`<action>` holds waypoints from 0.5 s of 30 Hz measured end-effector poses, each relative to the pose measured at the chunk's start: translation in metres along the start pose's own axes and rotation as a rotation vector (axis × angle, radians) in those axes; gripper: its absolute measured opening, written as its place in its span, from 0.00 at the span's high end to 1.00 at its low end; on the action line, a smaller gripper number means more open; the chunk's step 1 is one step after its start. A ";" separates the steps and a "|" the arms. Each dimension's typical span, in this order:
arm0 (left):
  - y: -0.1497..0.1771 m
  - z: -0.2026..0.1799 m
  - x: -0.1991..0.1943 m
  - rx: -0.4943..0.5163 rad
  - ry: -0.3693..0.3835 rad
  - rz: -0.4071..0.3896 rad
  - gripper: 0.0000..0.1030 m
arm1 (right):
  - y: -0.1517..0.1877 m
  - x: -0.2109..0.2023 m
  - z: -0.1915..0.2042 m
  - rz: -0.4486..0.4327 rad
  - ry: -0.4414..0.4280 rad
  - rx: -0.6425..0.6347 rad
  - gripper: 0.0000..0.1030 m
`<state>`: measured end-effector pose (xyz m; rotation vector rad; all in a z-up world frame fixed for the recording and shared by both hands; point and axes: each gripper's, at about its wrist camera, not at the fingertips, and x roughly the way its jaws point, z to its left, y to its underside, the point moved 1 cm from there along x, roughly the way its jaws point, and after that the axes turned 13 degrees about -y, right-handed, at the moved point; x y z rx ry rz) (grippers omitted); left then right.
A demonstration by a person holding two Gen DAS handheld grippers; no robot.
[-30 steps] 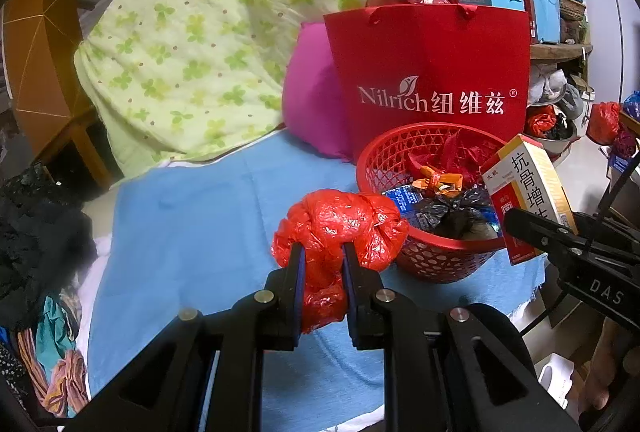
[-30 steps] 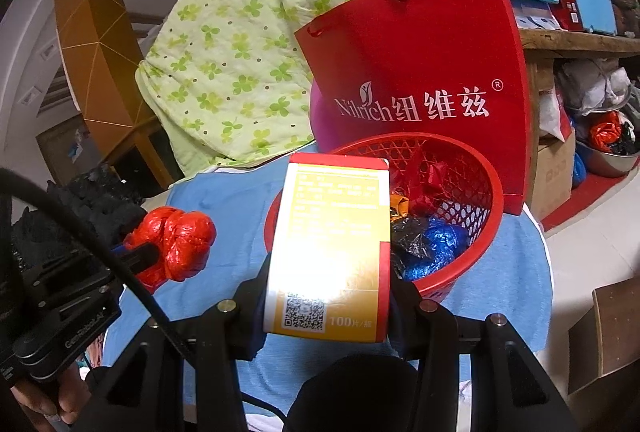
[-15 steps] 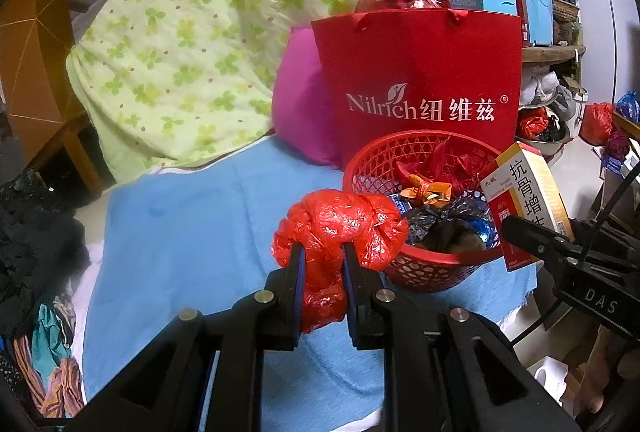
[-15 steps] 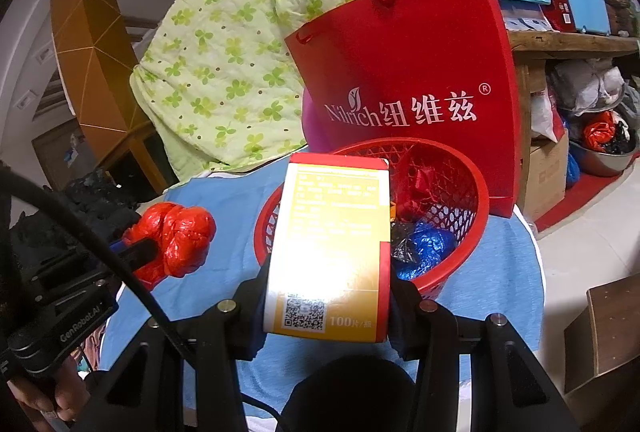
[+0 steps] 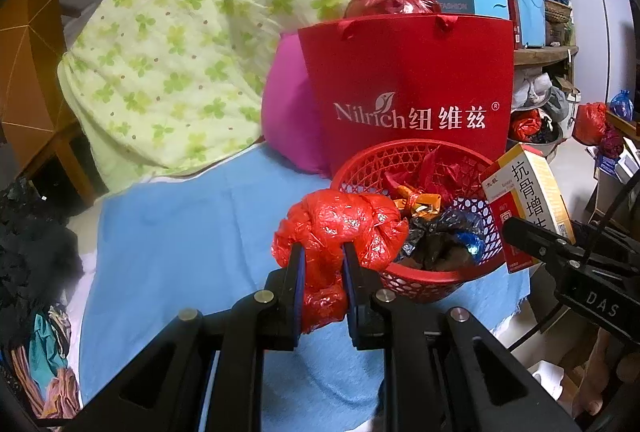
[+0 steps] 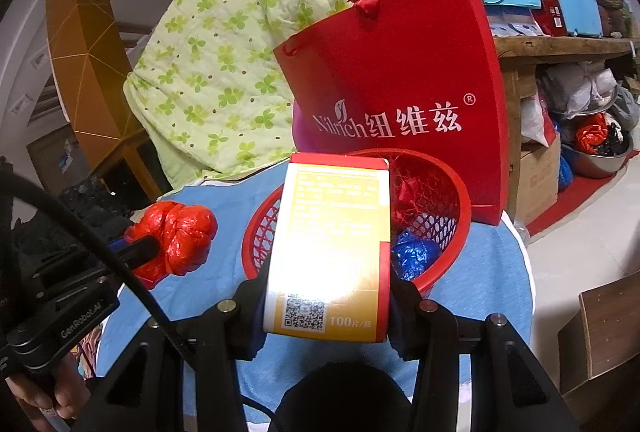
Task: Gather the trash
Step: 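Lower both held items over the red mesh basket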
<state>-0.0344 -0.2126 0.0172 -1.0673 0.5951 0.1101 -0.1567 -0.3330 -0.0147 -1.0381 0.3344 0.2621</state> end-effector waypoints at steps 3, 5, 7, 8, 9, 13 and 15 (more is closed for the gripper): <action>-0.003 -0.001 0.002 0.001 0.006 -0.001 0.82 | -0.002 -0.001 -0.002 -0.006 0.005 -0.001 0.52; -0.005 -0.003 0.003 0.003 0.010 -0.003 0.82 | -0.005 -0.001 -0.004 -0.009 0.008 -0.002 0.52; -0.007 -0.004 0.005 0.005 0.012 -0.003 0.82 | -0.007 -0.002 -0.006 -0.013 0.010 -0.003 0.52; -0.007 -0.005 0.006 0.005 0.015 -0.002 0.82 | -0.008 -0.002 -0.006 -0.015 0.012 -0.004 0.52; -0.008 -0.005 0.007 0.005 0.019 -0.001 0.82 | -0.009 -0.003 -0.007 -0.016 0.014 -0.004 0.52; -0.012 -0.007 0.011 0.007 0.024 0.000 0.82 | -0.012 -0.003 -0.009 -0.022 0.018 -0.009 0.52; -0.013 -0.008 0.012 0.010 0.029 0.000 0.82 | -0.014 -0.003 -0.009 -0.025 0.020 -0.014 0.52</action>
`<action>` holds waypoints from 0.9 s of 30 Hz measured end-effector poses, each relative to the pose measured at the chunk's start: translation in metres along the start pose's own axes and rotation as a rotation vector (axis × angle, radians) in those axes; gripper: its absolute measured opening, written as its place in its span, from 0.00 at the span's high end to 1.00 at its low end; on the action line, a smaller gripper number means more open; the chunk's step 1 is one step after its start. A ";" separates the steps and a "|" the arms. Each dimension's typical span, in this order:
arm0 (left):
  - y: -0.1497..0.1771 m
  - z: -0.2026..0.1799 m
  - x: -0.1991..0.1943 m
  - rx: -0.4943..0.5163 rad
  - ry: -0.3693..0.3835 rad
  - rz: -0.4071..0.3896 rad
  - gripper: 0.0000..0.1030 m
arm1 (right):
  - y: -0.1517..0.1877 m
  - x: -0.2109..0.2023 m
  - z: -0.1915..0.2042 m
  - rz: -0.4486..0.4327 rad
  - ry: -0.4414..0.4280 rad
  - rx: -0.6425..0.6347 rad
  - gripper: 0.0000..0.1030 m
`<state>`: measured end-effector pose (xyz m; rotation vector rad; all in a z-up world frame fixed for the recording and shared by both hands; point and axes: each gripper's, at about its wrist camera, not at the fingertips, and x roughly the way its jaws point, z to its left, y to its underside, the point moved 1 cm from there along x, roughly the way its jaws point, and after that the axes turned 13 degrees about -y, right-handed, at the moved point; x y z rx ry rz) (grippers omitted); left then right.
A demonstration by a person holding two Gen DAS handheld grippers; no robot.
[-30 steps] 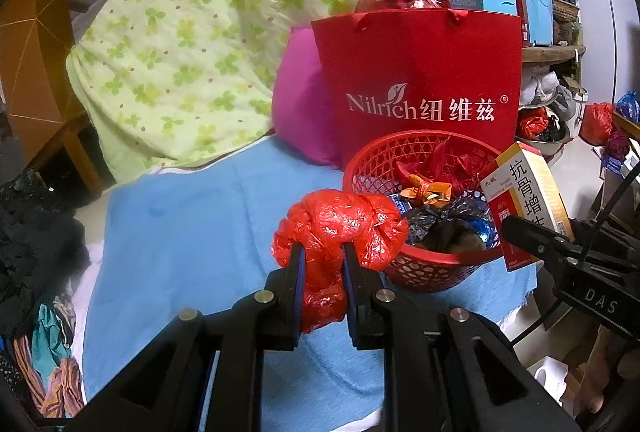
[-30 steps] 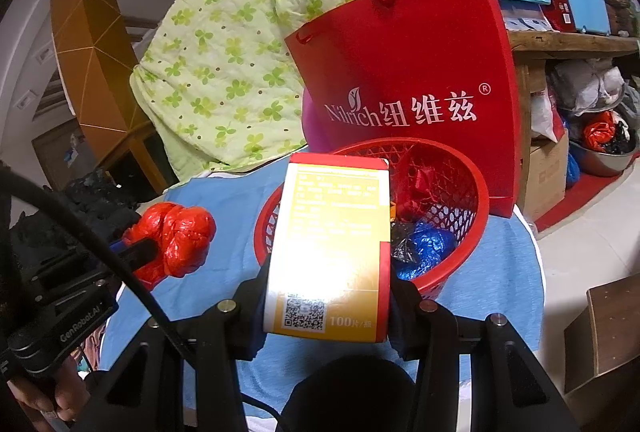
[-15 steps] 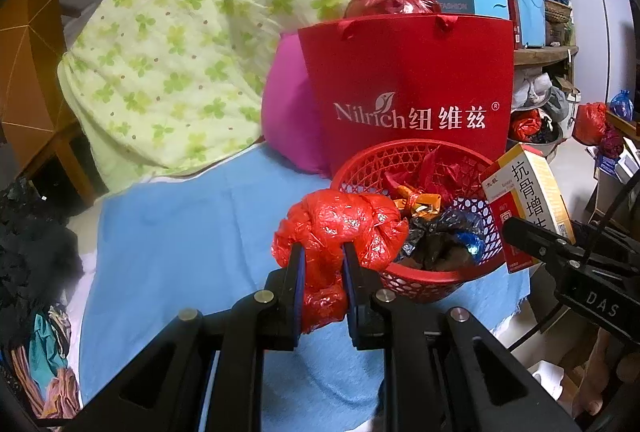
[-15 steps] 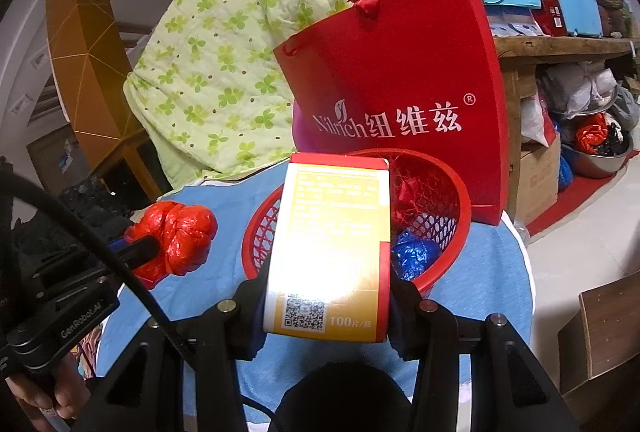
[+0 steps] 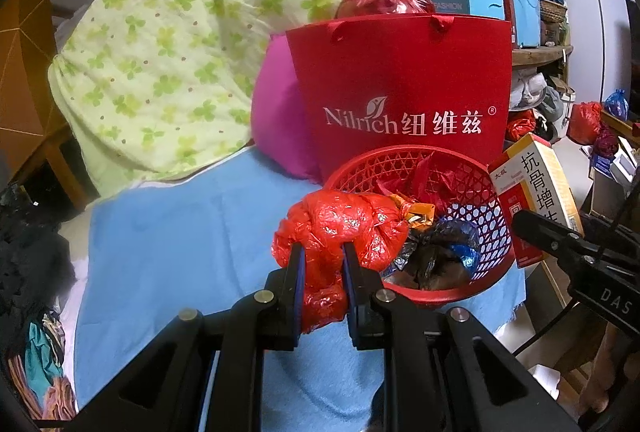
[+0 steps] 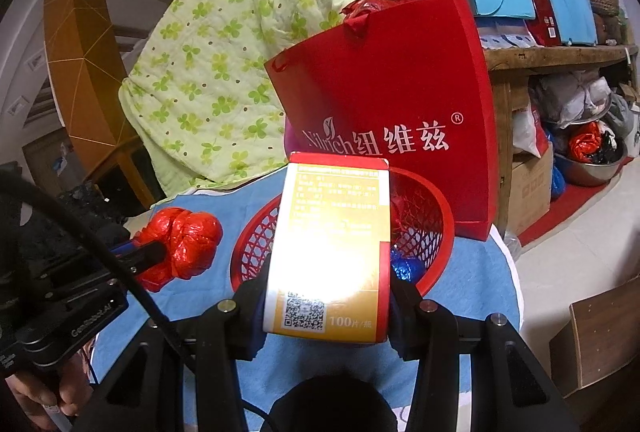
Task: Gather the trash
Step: 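Lower both held items over the red mesh basket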
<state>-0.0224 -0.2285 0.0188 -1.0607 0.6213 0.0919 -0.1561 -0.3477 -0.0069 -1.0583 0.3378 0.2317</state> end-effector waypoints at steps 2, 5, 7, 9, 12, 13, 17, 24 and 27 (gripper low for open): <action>-0.002 -0.001 0.002 0.003 0.002 -0.001 0.82 | -0.002 -0.001 -0.001 -0.004 0.002 -0.002 0.52; -0.006 -0.003 0.005 0.006 0.010 0.002 0.82 | -0.007 -0.001 -0.003 -0.013 0.006 -0.006 0.52; -0.007 -0.004 0.007 0.007 0.014 0.002 0.82 | -0.010 -0.002 -0.003 -0.017 0.009 -0.009 0.52; -0.010 -0.005 0.010 0.008 0.022 0.005 0.82 | -0.013 -0.003 -0.004 -0.020 0.011 -0.011 0.52; -0.015 -0.008 0.015 0.010 0.028 0.008 0.82 | -0.018 -0.001 -0.004 -0.021 0.014 -0.020 0.52; -0.016 -0.009 0.015 0.010 0.029 0.008 0.82 | -0.019 -0.001 -0.005 -0.022 0.014 -0.022 0.52; -0.021 -0.012 0.021 0.014 0.035 0.009 0.82 | -0.025 -0.001 -0.007 -0.032 0.016 -0.025 0.52; -0.025 -0.017 0.031 0.017 0.055 0.027 0.82 | -0.033 0.000 -0.012 -0.046 0.026 -0.023 0.52; -0.027 -0.019 0.034 0.021 0.060 0.028 0.82 | -0.035 0.001 -0.015 -0.046 0.030 -0.021 0.52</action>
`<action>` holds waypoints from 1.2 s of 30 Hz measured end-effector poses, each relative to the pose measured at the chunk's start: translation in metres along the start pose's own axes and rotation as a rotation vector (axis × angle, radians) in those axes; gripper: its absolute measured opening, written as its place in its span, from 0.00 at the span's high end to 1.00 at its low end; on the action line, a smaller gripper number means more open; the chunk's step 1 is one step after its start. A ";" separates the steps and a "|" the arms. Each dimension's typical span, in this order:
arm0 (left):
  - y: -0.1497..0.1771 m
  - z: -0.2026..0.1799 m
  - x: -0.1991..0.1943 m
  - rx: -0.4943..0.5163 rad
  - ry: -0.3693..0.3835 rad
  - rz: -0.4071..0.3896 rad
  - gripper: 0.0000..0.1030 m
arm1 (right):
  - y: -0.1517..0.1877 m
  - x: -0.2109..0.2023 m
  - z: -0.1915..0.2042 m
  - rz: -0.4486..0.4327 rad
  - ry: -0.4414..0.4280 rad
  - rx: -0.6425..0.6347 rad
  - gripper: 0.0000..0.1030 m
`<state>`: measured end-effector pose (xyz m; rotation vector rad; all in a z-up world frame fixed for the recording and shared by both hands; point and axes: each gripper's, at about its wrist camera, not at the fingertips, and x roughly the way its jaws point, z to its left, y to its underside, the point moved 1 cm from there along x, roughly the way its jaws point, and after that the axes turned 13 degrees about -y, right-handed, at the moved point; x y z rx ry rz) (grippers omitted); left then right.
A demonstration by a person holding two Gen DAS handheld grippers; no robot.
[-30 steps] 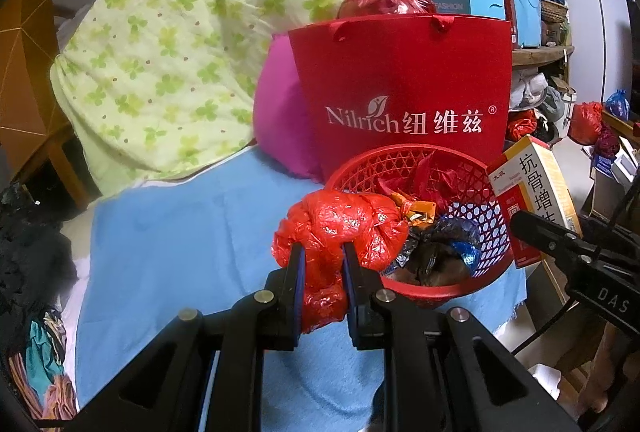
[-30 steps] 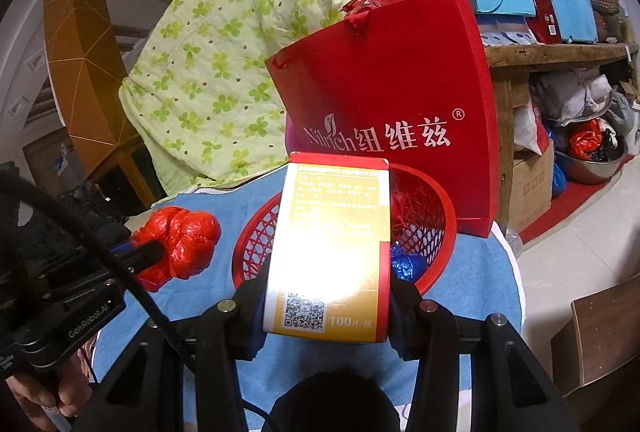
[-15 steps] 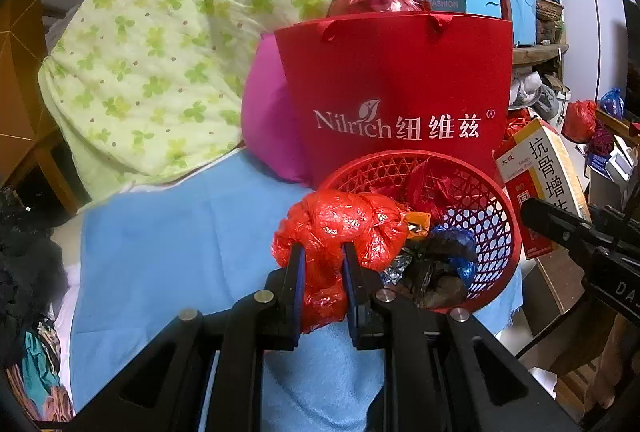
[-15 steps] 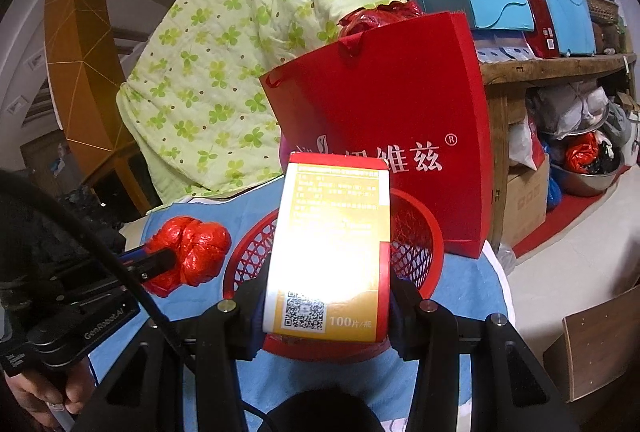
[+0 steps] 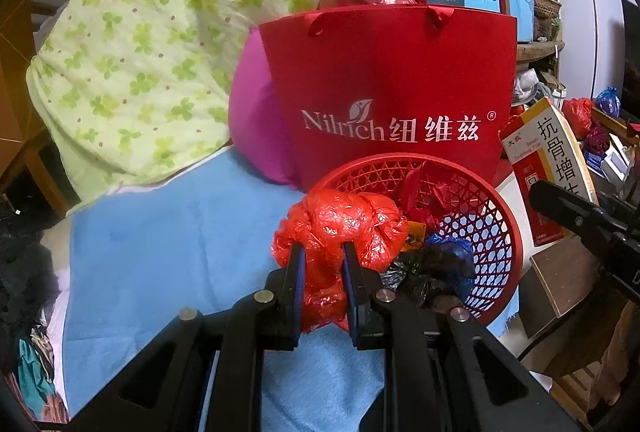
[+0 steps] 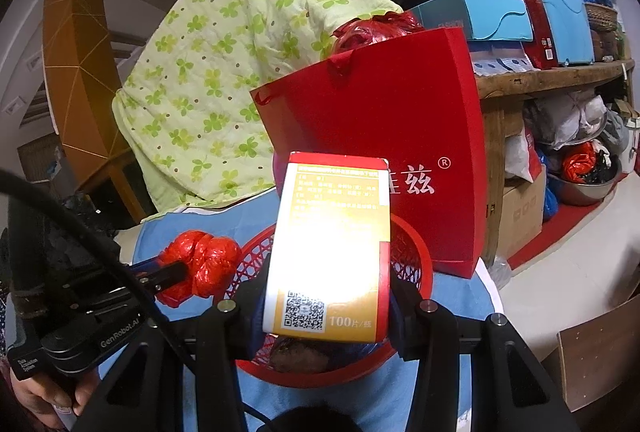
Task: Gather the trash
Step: 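Lower both held items over the red mesh basket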
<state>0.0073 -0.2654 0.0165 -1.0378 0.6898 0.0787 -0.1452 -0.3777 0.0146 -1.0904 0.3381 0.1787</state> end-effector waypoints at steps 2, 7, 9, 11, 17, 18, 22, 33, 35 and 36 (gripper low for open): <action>-0.003 -0.001 0.002 -0.003 0.007 0.003 0.82 | -0.001 0.001 -0.001 -0.001 0.002 0.001 0.52; -0.007 -0.002 0.007 -0.006 0.014 0.007 0.82 | -0.006 0.001 -0.004 -0.005 0.001 0.012 0.52; -0.009 -0.004 0.010 -0.006 0.017 0.009 0.82 | -0.007 0.002 -0.004 -0.004 0.002 0.013 0.52; -0.010 -0.005 0.013 -0.007 0.019 0.013 0.82 | -0.007 0.002 -0.004 -0.002 0.002 0.015 0.52; -0.013 -0.005 0.021 -0.019 0.030 0.023 0.82 | -0.010 0.006 -0.002 0.000 -0.002 0.022 0.52; -0.013 -0.005 0.022 -0.020 0.031 0.023 0.82 | -0.011 0.007 -0.001 0.002 -0.002 0.023 0.52; -0.014 -0.004 0.026 -0.027 0.036 0.026 0.82 | -0.012 0.012 0.000 0.007 -0.002 0.025 0.52; -0.017 -0.004 0.041 -0.044 0.049 0.037 0.82 | -0.014 0.026 -0.005 0.023 -0.006 0.059 0.51; -0.017 -0.003 0.044 -0.050 0.059 0.040 0.82 | -0.014 0.028 -0.006 0.023 -0.006 0.069 0.51; -0.017 -0.003 0.045 -0.053 0.066 0.040 0.82 | -0.015 0.029 -0.007 0.023 -0.005 0.073 0.51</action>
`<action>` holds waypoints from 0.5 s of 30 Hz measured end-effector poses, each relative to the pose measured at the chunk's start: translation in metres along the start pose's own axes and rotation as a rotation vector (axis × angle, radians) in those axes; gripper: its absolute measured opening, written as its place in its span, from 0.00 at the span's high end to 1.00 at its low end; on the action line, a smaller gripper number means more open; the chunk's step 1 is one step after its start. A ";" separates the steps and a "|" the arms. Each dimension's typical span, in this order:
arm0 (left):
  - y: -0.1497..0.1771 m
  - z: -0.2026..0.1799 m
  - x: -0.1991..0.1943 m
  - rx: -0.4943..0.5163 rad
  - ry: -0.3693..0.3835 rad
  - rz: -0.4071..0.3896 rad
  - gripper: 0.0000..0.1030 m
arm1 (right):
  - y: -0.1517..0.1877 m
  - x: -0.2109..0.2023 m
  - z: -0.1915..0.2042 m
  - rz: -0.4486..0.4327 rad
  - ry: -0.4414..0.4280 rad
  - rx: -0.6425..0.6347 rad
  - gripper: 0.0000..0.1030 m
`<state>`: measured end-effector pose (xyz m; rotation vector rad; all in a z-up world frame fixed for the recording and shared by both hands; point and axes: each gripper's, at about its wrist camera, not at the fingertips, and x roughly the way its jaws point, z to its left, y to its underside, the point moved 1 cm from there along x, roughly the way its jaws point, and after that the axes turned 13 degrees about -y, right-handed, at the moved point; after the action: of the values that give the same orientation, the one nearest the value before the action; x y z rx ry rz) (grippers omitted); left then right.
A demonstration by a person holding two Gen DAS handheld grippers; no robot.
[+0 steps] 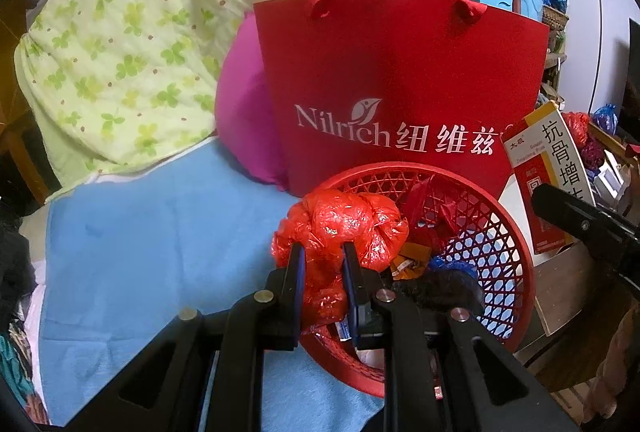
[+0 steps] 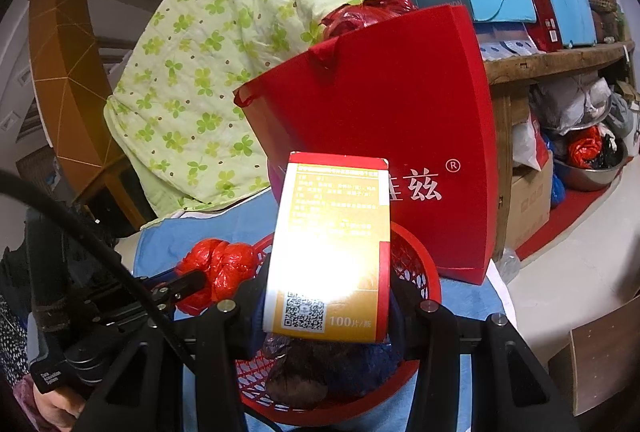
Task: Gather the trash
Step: 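Lower both held items over the red mesh basket, then open right tool to drop the box while left tool drops the red bag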
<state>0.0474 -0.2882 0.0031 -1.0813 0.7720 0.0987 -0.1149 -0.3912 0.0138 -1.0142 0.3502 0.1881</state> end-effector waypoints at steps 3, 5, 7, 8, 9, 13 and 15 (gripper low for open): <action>-0.001 0.001 0.004 -0.006 0.014 0.005 0.82 | -0.001 0.003 -0.002 0.002 0.003 0.006 0.51; -0.002 0.001 0.007 -0.014 0.029 0.010 0.82 | -0.001 0.004 -0.003 0.003 0.006 0.009 0.51; -0.004 0.001 0.010 -0.018 0.040 0.011 0.82 | -0.003 0.006 -0.004 0.002 0.008 0.013 0.51; -0.005 0.001 0.011 -0.020 0.046 0.010 0.82 | -0.004 0.007 -0.005 0.001 0.008 0.016 0.51; -0.005 0.001 0.012 -0.022 0.052 0.010 0.82 | -0.005 0.008 -0.005 -0.001 0.008 0.019 0.51; -0.010 0.000 0.019 -0.025 0.085 0.010 0.82 | -0.008 0.012 -0.007 -0.008 0.005 0.037 0.51; -0.010 -0.001 0.022 -0.027 0.111 0.014 0.82 | -0.008 0.014 -0.009 -0.011 0.005 0.049 0.50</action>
<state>0.0675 -0.3004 -0.0031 -1.1138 0.8806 0.0611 -0.1008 -0.4034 0.0106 -0.9682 0.3525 0.1659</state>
